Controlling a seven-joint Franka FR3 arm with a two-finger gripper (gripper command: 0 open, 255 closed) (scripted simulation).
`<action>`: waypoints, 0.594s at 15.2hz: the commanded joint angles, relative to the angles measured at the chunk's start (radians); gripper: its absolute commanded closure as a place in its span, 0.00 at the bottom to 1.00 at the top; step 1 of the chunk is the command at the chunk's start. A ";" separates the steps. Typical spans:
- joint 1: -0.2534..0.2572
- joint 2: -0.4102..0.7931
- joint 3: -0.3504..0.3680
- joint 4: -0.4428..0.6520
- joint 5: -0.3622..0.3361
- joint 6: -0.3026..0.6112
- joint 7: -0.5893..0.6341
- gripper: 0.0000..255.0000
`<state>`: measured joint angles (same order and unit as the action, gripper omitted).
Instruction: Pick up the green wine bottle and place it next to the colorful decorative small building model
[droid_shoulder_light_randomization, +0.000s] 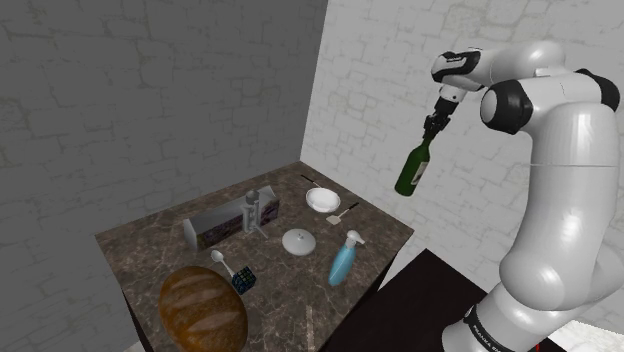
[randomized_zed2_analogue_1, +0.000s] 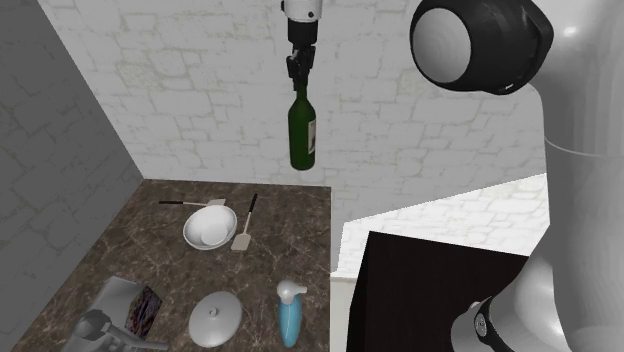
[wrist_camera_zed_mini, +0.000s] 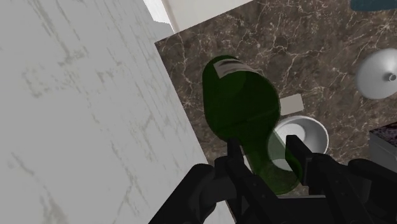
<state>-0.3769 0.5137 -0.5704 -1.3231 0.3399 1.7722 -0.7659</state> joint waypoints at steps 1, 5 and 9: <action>-0.005 0.002 0.000 0.030 -0.001 -0.027 0.004 1.00; -0.017 0.006 -0.001 0.091 -0.001 -0.083 0.011 1.00; -0.033 0.015 -0.001 0.162 0.002 -0.142 0.019 1.00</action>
<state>-0.4032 0.5220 -0.5723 -1.1869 0.3390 1.6486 -0.7488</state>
